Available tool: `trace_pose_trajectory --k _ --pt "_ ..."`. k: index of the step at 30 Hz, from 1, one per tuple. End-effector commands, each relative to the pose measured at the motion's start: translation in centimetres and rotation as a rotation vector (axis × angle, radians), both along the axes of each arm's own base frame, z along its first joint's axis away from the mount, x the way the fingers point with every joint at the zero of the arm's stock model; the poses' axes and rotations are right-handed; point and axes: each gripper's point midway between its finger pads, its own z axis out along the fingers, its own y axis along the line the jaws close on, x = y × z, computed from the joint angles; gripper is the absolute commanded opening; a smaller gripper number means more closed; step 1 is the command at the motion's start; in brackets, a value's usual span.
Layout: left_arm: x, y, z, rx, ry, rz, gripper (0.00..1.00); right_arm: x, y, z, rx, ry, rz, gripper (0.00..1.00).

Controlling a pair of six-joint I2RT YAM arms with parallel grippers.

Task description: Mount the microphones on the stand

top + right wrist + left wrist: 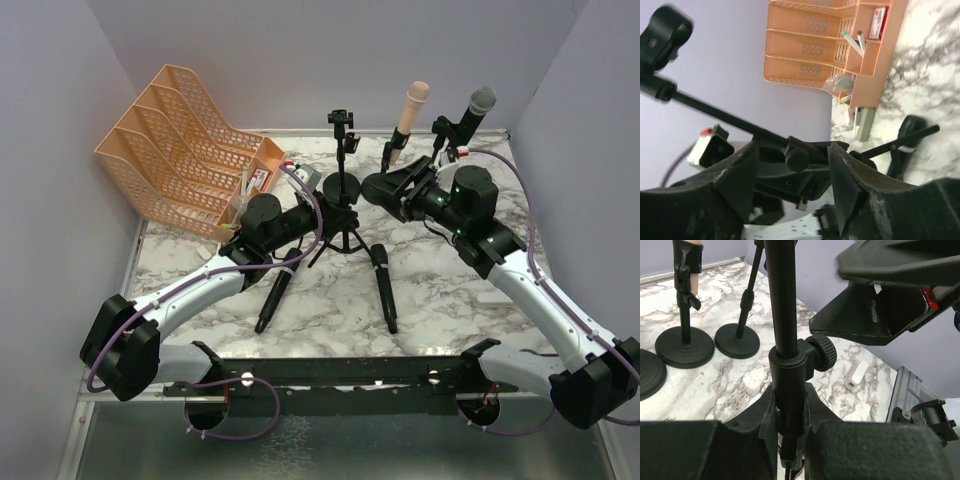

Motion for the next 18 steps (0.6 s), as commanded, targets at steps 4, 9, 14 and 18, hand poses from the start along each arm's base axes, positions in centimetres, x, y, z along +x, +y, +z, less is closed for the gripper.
trace_pose_trajectory --k 4,9,14,18 --pt "-1.2 -0.3 3.0 -0.065 -0.053 -0.049 0.00 -3.5 1.4 3.4 -0.146 -0.578 0.262 0.66" --pt "-1.5 -0.6 3.0 -0.064 -0.042 -0.073 0.00 -3.8 2.1 1.4 -0.392 -0.709 0.463 0.66" --pt "-1.5 -0.6 2.9 -0.058 -0.040 -0.077 0.00 -3.1 1.7 1.0 -0.495 -0.749 0.477 0.66" --pt "-1.6 -0.6 3.0 -0.058 -0.043 -0.083 0.00 -3.3 2.1 1.1 -0.490 -0.776 0.508 0.66"
